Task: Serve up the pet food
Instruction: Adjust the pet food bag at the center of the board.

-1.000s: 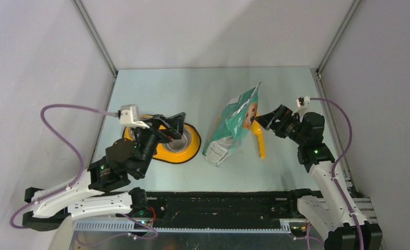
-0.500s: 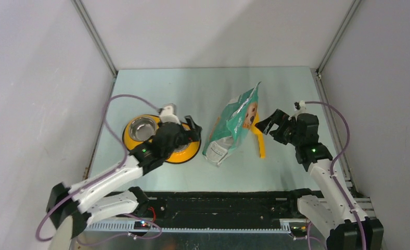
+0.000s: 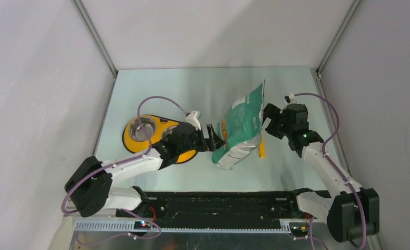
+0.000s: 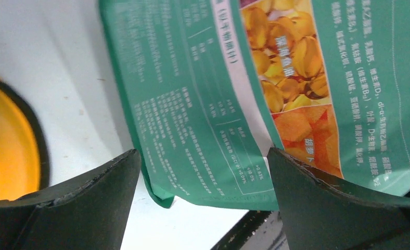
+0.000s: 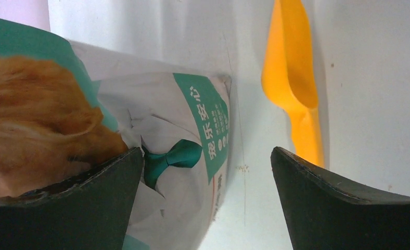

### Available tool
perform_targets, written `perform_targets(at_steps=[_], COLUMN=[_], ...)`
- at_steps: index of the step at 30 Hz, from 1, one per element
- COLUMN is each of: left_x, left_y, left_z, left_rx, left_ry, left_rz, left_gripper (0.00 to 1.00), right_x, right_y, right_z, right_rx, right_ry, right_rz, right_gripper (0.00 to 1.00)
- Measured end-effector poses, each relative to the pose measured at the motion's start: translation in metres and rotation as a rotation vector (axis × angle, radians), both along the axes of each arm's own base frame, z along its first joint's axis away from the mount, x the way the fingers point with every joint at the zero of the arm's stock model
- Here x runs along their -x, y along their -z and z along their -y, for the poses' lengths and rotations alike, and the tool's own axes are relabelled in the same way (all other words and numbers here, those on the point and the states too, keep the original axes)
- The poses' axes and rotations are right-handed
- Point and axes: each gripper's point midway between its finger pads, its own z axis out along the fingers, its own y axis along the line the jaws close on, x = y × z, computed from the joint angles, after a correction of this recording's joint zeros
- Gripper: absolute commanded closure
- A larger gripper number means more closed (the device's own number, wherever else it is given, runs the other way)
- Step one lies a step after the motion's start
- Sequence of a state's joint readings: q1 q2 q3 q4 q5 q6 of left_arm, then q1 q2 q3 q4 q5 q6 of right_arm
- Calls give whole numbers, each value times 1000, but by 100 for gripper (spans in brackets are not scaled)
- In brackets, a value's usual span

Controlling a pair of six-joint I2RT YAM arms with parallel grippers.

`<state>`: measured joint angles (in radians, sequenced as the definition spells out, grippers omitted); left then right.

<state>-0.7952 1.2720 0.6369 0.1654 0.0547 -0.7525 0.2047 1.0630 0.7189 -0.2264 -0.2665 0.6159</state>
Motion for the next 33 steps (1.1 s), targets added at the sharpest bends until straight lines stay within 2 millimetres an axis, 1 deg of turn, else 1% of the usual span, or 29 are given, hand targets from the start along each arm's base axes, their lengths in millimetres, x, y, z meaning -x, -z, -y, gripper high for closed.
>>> perform_targets(at_steps=[4,7,9,11,13,15,17,18,19,22,24,25,26,29,30,33], left_x=[13,24,28,29,31,32,31,31,30,27,26,25,23,17,14,5], left_y=[1,2,3,3,2,-2,-12,-20,-29,-51,-60,-64,-68,-91,-102,-144], left_z=[19,29,30,29,25,17,8,3,-1,-13,-22,-25,-28,-31,-31,-31], left_rx=[30,45,40,29,7,-18,-27,-22,-13,6,0,-5,-12,-15,-10,31], left_ry=[70,112,121,118,106,85,57,43,27,-15,-45,-58,-69,-95,-104,-130], left_rz=[-7,-25,-31,-33,-28,-15,12,36,59,118,143,152,160,192,206,257], left_gripper=[1,1,1,1,1,1,1,1,1,1,1,1,1,1,1,1], right_x=[-13,-16,-16,-14,-11,-6,-2,-2,-1,1,5,8,11,22,25,39], right_y=[-6,-13,-17,-21,-25,-32,-46,-53,-65,-90,-105,-110,-113,-117,-119,-125], right_z=[-8,-15,-17,-15,-10,-1,10,14,19,26,21,15,11,-4,-9,-23], right_rx=[13,13,18,33,53,81,102,106,107,102,82,65,55,22,16,-3], right_ry=[-12,-30,-36,-24,-4,28,62,75,92,103,64,26,4,-78,-103,-179], right_rz=[18,39,52,61,72,84,112,129,158,223,258,272,277,285,291,315], right_gripper=[1,1,1,1,1,1,1,1,1,1,1,1,1,1,1,1])
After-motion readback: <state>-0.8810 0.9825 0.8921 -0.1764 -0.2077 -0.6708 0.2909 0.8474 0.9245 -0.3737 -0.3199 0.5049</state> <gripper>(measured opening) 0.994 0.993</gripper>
